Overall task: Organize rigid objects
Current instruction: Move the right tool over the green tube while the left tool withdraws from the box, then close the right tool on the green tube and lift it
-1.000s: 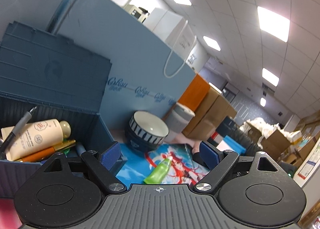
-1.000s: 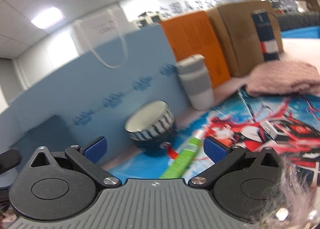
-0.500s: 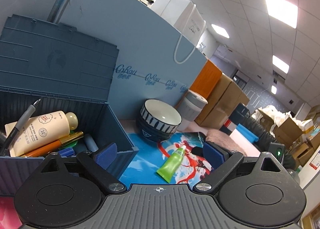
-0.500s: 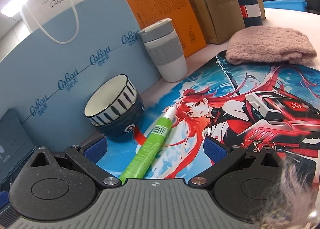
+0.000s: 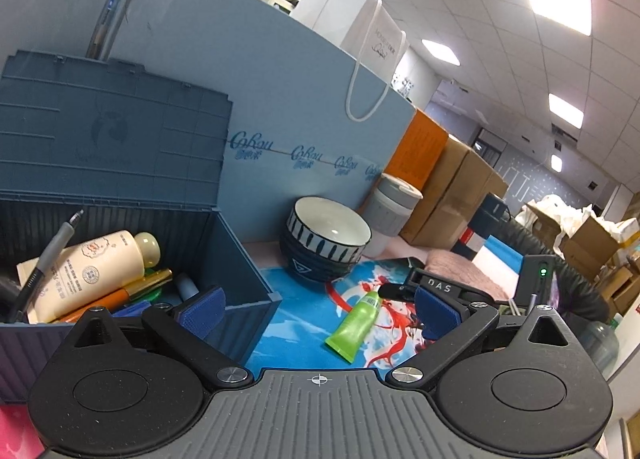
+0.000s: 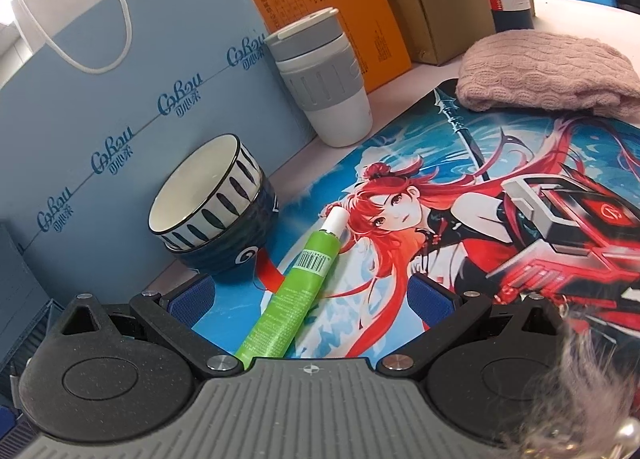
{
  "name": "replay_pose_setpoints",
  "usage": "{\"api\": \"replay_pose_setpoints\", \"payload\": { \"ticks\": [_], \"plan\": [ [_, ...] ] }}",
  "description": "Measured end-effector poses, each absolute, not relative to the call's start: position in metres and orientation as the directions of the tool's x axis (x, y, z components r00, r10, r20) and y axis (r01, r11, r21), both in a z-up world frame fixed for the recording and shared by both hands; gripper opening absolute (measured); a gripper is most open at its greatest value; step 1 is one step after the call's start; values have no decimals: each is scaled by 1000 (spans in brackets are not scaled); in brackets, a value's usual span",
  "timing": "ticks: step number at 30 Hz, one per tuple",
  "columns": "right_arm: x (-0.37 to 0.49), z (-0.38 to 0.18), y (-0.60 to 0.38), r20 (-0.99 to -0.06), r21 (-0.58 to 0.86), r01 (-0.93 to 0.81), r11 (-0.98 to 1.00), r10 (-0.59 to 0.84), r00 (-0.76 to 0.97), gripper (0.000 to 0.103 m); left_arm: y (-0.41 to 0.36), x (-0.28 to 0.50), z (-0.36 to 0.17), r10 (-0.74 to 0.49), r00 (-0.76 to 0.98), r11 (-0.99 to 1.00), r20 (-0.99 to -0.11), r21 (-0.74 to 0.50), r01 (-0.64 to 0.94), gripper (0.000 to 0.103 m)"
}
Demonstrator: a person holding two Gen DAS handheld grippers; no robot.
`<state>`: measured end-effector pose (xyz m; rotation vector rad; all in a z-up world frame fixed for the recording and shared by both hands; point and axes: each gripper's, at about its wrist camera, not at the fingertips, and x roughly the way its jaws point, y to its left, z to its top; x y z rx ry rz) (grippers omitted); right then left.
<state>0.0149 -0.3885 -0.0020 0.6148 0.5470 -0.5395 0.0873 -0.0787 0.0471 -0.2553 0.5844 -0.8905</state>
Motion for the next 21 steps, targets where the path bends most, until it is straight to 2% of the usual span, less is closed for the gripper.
{"api": "replay_pose_setpoints", "payload": {
  "ticks": [8, 13, 17, 21],
  "plan": [
    [22, -9, -404, -660, 399, 639, 657, -277, 698, 99, -78, 92, 45, -771, 505, 637, -389, -441, 632, 102],
    [38, -14, -401, -683, 372, 638, 674, -267, 680, 92, -79, 91, 45, -768, 506, 639, -392, -432, 636, 102],
    [65, -16, -398, -713, 284, 672, 684, -318, 625, 81, -82, 87, 46, -759, 519, 650, -394, -405, 643, 102],
    [90, -22, -387, -714, 106, 707, 699, -441, 543, 68, -81, 84, 49, -753, 533, 656, -385, -378, 653, 102]
  ]
}}
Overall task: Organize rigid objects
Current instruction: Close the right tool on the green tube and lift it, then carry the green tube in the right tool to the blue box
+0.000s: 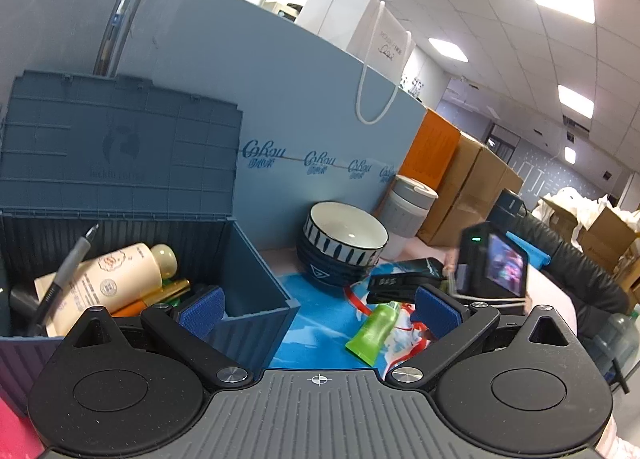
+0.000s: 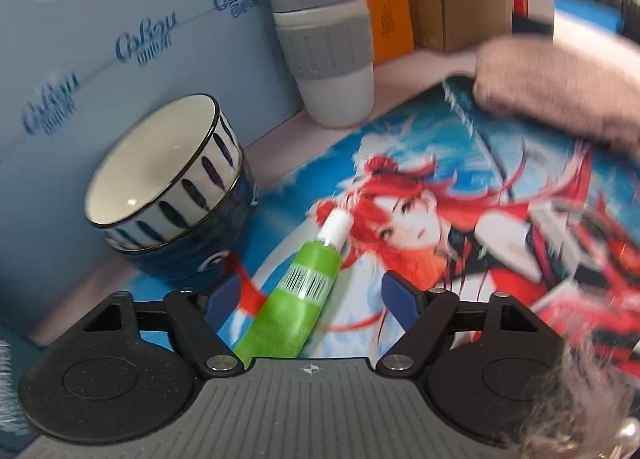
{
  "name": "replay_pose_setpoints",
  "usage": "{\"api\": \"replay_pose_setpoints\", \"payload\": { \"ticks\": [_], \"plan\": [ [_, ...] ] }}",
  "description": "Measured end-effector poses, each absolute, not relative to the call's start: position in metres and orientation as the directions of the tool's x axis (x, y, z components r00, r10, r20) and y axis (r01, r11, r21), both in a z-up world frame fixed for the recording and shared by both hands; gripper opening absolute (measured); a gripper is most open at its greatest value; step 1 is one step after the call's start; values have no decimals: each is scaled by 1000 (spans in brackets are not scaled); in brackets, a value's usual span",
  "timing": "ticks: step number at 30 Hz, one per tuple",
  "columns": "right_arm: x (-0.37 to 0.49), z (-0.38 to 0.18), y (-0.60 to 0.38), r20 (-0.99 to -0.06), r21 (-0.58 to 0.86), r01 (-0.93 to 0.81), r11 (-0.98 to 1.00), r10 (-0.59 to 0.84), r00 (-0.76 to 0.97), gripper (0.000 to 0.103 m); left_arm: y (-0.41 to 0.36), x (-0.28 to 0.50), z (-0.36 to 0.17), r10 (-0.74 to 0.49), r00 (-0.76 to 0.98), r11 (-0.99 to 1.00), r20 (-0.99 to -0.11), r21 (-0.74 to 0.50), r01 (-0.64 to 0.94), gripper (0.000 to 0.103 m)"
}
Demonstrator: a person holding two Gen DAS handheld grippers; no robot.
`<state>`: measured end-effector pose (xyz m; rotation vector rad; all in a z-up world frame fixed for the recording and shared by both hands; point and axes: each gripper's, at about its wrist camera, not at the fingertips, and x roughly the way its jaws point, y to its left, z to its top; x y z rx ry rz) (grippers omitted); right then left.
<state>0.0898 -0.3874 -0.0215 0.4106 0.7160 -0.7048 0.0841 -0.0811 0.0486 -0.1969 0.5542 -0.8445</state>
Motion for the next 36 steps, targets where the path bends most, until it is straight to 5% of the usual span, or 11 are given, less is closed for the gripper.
{"api": "replay_pose_setpoints", "payload": {
  "ticks": [10, 17, 36],
  "plan": [
    [98, -27, -375, -662, 0, 686, 727, -514, 545, 32, -74, 89, 50, -754, 540, 656, -374, -397, 641, 102],
    [75, -19, -372, -654, 110, 661, 742, -446, 610, 26, -57, 94, 55, -744, 570, 667, -349, -423, 613, 102],
    [4, 81, -300, -364, 184, 523, 832, -437, 823, 24, -18, 108, 66, -697, 645, 702, -312, -478, 528, 103]
  ]
}}
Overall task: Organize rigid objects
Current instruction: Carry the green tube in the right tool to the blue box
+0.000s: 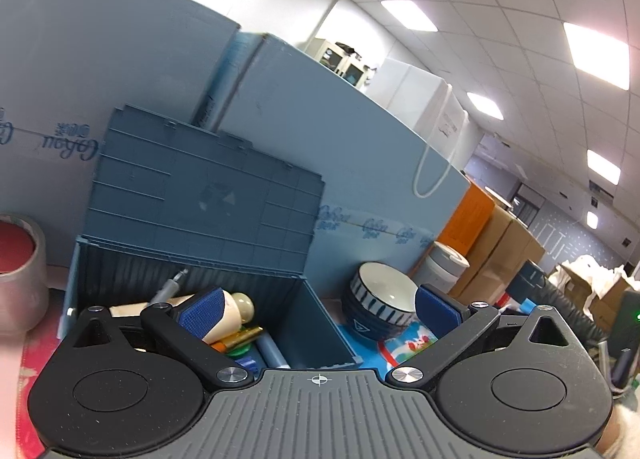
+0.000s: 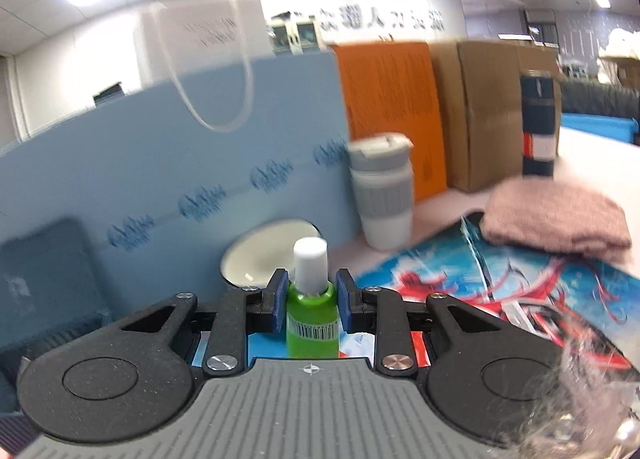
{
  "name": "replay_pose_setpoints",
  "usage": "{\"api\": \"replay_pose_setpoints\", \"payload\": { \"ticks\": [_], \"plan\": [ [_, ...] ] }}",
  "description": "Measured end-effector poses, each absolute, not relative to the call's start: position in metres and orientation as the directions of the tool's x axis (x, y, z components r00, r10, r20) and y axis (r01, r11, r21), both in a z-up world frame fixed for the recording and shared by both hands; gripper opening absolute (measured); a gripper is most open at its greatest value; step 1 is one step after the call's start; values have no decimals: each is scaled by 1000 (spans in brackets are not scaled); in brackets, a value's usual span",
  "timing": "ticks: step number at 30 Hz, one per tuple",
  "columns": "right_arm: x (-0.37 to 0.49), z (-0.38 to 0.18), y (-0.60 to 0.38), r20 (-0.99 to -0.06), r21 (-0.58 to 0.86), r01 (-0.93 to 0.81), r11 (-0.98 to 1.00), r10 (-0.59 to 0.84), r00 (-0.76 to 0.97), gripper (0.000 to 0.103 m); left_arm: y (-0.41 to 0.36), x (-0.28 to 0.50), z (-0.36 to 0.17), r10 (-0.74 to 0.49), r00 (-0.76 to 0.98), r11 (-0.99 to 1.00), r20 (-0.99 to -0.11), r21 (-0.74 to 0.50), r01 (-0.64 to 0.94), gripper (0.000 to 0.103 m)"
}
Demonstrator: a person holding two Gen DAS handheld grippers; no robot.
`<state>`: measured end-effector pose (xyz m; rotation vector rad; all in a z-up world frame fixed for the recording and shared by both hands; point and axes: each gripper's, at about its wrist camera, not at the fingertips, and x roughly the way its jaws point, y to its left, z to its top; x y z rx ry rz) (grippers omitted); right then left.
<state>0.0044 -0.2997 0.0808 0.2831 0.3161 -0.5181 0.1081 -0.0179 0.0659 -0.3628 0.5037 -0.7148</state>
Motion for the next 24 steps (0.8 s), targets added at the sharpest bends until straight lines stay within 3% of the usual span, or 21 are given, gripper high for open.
{"api": "replay_pose_setpoints", "payload": {
  "ticks": [7, 13, 19, 24],
  "plan": [
    [16, 122, -254, -237, 183, 419, 889, -374, 897, 24, 6, 117, 66, -617, 721, 761, -316, -473, 444, 103],
    [35, 140, -208, -182, 198, 279, 940, -244, 952, 24, 41, 130, 62, -553, 773, 780, -310, -520, 350, 103],
    [60, 139, -177, -197, 311, 136, 941, -77, 977, 23, 76, 138, 58, -548, 788, 738, -280, -606, 298, 103],
    [87, 120, -162, -283, 426, 68, 902, 61, 957, 24, 86, 140, 58, -525, 801, 749, -288, -604, 274, 103]
  ]
}}
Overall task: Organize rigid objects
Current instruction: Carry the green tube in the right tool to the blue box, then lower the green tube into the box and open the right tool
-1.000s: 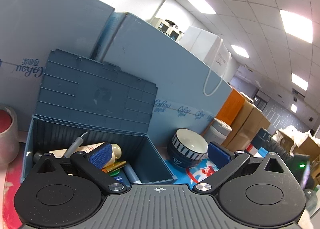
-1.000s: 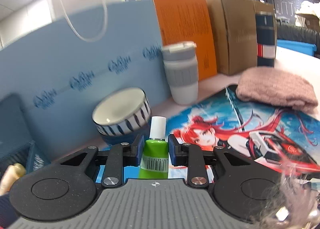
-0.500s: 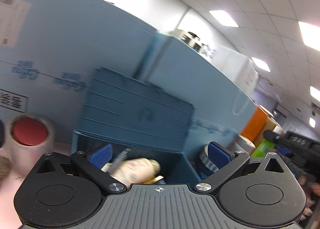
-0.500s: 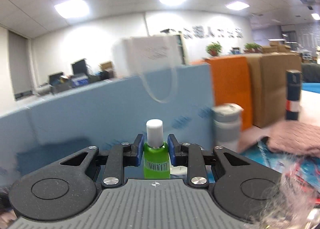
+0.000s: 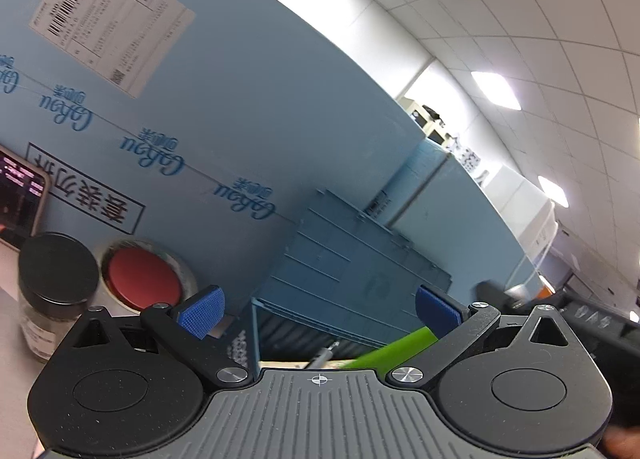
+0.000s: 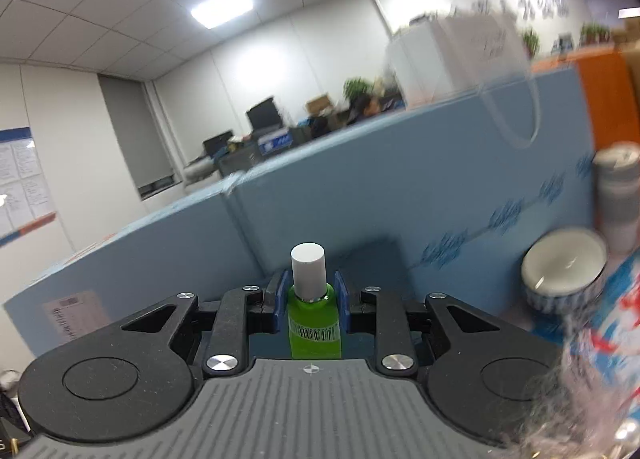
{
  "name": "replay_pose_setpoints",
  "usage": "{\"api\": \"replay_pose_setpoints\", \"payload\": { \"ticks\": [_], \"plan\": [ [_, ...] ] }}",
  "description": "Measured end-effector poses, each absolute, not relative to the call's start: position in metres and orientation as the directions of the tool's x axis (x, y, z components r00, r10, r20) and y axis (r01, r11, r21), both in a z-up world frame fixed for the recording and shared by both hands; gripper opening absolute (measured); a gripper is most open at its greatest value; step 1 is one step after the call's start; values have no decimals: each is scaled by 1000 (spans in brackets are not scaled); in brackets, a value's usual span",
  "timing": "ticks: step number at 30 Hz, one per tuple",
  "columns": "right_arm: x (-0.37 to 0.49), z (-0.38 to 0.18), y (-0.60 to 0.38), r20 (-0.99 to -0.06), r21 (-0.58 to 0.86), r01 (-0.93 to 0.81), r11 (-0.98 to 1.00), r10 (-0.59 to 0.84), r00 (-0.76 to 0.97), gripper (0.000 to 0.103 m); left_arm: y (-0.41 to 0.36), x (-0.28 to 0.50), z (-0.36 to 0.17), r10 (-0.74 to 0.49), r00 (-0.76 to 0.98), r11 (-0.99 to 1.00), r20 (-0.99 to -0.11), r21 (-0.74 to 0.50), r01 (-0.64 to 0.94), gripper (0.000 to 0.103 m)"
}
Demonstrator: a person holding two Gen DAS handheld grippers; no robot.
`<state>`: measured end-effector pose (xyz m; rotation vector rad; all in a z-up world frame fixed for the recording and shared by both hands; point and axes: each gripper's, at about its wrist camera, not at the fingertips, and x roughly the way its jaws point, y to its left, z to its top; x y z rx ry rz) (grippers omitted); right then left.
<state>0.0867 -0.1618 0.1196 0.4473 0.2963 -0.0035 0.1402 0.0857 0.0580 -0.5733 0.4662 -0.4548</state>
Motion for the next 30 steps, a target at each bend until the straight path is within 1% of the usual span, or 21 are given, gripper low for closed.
{"api": "replay_pose_setpoints", "payload": {
  "ticks": [3, 6, 9, 11, 15, 17, 19, 20, 22, 24, 26, 27, 28, 30],
  "plan": [
    [101, 101, -160, -336, 489, 47, 871, 138, 932, 24, 90, 141, 55, -531, 798, 740, -286, -616, 271, 103],
    [107, 88, -161, -377, 504, 65, 861, 151, 914, 23, 90, 145, 52, -533, 793, 735, -296, -625, 261, 103],
    [104, 81, -161, -393, 473, 80, 878, 128, 911, 24, 89, 144, 51, -535, 790, 735, -299, -627, 260, 103],
    [100, 77, -161, -407, 435, 107, 894, 89, 909, 24, 88, 144, 51, -538, 788, 736, -299, -623, 265, 103],
    [100, 71, -165, -446, 353, 156, 923, 19, 895, 30, 83, 143, 52, -544, 783, 740, -301, -611, 280, 103],
    [98, 70, -165, -460, 318, 179, 931, -13, 888, 37, 78, 142, 53, -543, 780, 752, -309, -593, 289, 103],
    [92, 69, -168, -432, 289, 188, 939, -47, 901, 52, 74, 140, 55, -540, 779, 764, -318, -574, 295, 103],
    [87, 71, -168, -418, 269, 190, 944, -63, 906, 55, 72, 138, 56, -538, 780, 769, -319, -565, 299, 103],
    [78, 73, -171, -400, 247, 188, 950, -77, 913, 63, 69, 133, 60, -535, 786, 774, -310, -552, 310, 103],
    [68, 74, -179, -383, 255, 175, 951, -66, 921, 65, 65, 124, 67, -530, 798, 777, -286, -540, 322, 103],
    [57, 75, -187, -361, 264, 160, 951, -56, 931, 71, 58, 113, 75, -528, 811, 781, -253, -519, 347, 103],
    [50, 76, -190, -347, 262, 155, 952, -56, 936, 78, 54, 106, 79, -532, 813, 784, -236, -500, 368, 103],
    [43, 76, -193, -332, 259, 151, 954, -59, 941, 81, 50, 99, 83, -532, 816, 790, -225, -478, 383, 103],
    [29, 78, -198, -306, 245, 141, 959, -61, 950, 81, 41, 84, 89, -516, 826, 818, -227, -417, 396, 103]
  ]
}}
